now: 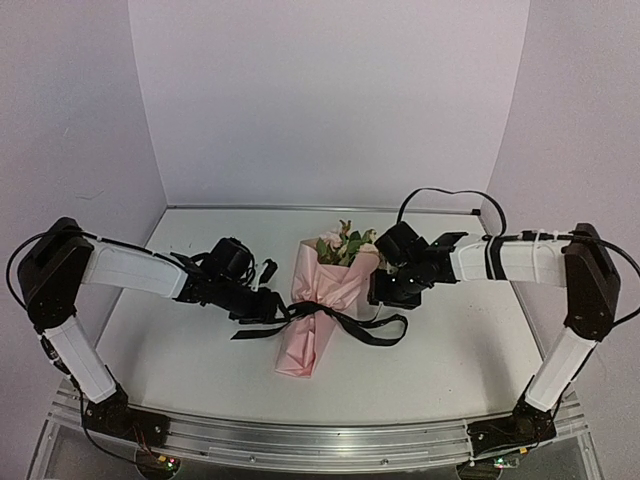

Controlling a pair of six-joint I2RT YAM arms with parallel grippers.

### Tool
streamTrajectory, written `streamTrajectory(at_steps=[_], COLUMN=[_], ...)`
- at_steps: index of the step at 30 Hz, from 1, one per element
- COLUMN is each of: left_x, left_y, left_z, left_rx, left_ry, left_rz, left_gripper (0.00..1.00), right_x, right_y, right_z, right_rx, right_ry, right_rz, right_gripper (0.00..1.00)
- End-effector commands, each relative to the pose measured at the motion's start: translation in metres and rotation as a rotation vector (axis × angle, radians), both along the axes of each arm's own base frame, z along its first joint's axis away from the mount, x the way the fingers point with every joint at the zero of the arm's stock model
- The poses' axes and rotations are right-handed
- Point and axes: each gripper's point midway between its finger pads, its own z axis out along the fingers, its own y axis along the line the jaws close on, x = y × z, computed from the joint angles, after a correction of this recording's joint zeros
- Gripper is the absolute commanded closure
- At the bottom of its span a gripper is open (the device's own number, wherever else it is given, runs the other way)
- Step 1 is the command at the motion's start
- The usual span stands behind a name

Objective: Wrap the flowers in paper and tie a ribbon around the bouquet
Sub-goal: Adjust the ribbon on the folded bouquet.

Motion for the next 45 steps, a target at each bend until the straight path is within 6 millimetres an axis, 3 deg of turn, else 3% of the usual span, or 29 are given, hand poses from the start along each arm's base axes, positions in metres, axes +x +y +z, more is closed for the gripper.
streamTrajectory(at_steps=[1, 12, 19, 26, 30, 39, 43, 45], left_x=[0.033, 0.047, 0.048, 0.06, 0.068, 0.067, 0.072, 0.074], left_y=[-0.017, -0.031, -0.019, -0.021, -0.028, -0.032, -0.031, -0.027], left_z=[0.011, 0.0, -0.012, 0.001, 0.002, -0.005, -0.003, 0.006], left_rx=[-0.032, -0.04, 0.024, -0.045, -0.076, -0.106, -0.111, -0.12], left_ry=[-0.056, -0.03, -0.021, -0.077, -0.079, -0.056, -0.078, -0.113], left_rz=[0.087, 0.106, 0.149, 0.211, 0.235, 0.242, 0.258, 0.276], left_gripper=[0.47, 0.6, 0.59, 0.57, 0.62, 0.78, 0.97, 1.0], right_x=[-0.006, -0.024, -0.028, -0.031, -0.031, -0.035, -0.036, -0.038], right_y=[-0.021, -0.038, -0.042, -0.043, -0.043, -0.046, -0.046, -0.044], right_z=[0.011, 0.002, -0.007, -0.011, -0.011, -0.014, -0.017, -0.017], right_rx=[-0.032, -0.044, -0.061, -0.061, -0.058, -0.059, -0.06, -0.055], right_ry=[-0.042, -0.019, -0.001, 0.012, 0.016, 0.024, 0.033, 0.037], right_rz=[-0.032, -0.046, -0.051, -0.054, -0.052, -0.057, -0.054, -0.045], right_gripper=[0.46, 0.46, 0.46, 0.47, 0.47, 0.47, 0.47, 0.47])
